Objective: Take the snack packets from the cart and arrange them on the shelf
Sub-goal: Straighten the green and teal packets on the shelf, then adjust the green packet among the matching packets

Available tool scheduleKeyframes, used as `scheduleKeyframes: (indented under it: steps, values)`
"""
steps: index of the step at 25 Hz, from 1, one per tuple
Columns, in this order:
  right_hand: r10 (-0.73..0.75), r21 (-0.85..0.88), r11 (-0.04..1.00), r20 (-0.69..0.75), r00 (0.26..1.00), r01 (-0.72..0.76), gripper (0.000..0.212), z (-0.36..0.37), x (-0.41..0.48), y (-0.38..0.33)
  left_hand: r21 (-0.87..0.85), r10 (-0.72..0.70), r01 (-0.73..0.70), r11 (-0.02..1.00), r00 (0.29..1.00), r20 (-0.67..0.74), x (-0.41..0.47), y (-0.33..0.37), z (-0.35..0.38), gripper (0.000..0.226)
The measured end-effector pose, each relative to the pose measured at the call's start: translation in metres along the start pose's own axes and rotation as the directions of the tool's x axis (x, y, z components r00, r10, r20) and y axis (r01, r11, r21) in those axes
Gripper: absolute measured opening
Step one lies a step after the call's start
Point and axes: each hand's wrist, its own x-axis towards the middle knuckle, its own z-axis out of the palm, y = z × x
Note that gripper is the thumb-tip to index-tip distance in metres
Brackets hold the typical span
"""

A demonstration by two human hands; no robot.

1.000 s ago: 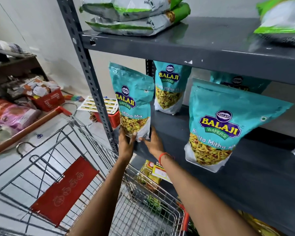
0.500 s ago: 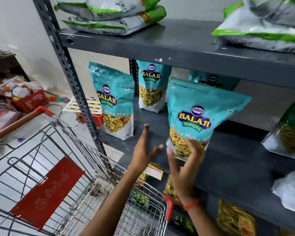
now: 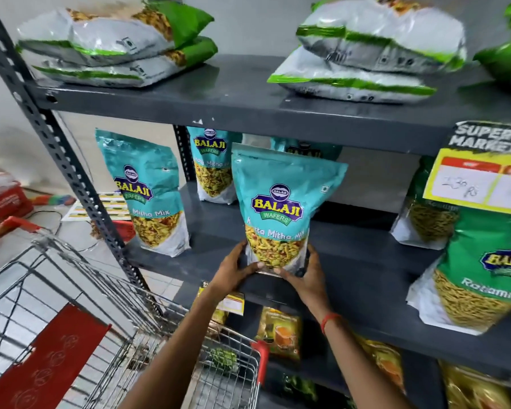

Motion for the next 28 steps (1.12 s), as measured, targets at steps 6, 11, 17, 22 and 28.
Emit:
scheduleKeyframes:
  steps: [6,11,17,22,28]
  values:
    - [0.024,0.035,0.999,-0.006,1.000,-0.024,0.080,-0.008,-0.004,0.001,-0.015,0.018,-0.018,1.000,0.999,0.045,-0.004,0.005,0.008,0.072]
    - [0.055,0.065,0.996,0.064,0.996,-0.059,0.088,-0.012,-0.007,-0.016,-0.059,0.045,-0.044,0.997,0.999,0.017,-0.016,0.016,0.013,0.085]
    - [-0.302,-0.213,0.947,-0.323,0.897,0.242,0.059,-0.060,-0.047,-0.046,0.340,0.441,-0.345,0.875,0.857,-0.267,-0.063,0.076,0.077,0.073]
    - [-0.464,-0.386,0.872,-0.452,0.762,0.303,0.039,-0.151,-0.064,-0.059,0.199,0.540,-0.520,0.831,0.839,-0.062,-0.073,0.147,0.183,0.068]
    - [-0.121,-0.148,0.988,-0.633,0.765,0.034,0.091,-0.279,-0.098,0.016,0.017,0.178,-0.191,0.981,0.939,0.293,-0.066,0.166,0.272,0.100]
